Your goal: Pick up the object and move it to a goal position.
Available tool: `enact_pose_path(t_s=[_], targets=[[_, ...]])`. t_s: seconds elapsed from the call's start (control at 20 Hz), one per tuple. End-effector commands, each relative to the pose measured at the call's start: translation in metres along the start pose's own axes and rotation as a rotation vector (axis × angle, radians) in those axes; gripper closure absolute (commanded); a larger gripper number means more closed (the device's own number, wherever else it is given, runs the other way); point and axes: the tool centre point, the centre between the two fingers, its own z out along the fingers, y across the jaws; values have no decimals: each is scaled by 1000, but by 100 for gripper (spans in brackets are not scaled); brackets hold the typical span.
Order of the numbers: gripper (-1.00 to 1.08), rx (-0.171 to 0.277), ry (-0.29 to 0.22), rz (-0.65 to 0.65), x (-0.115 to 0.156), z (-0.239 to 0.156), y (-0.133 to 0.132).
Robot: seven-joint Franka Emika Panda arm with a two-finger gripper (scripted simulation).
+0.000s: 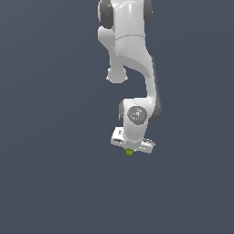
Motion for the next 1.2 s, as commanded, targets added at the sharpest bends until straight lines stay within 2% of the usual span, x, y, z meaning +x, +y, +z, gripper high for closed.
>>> enact_pose_path(t_s=[0.0, 0.5, 1.15], targets=[[108, 0, 1, 0, -1, -4, 0], [108, 0, 1, 0, -22, -46, -3], [108, 0, 1, 0, -72, -157, -11]])
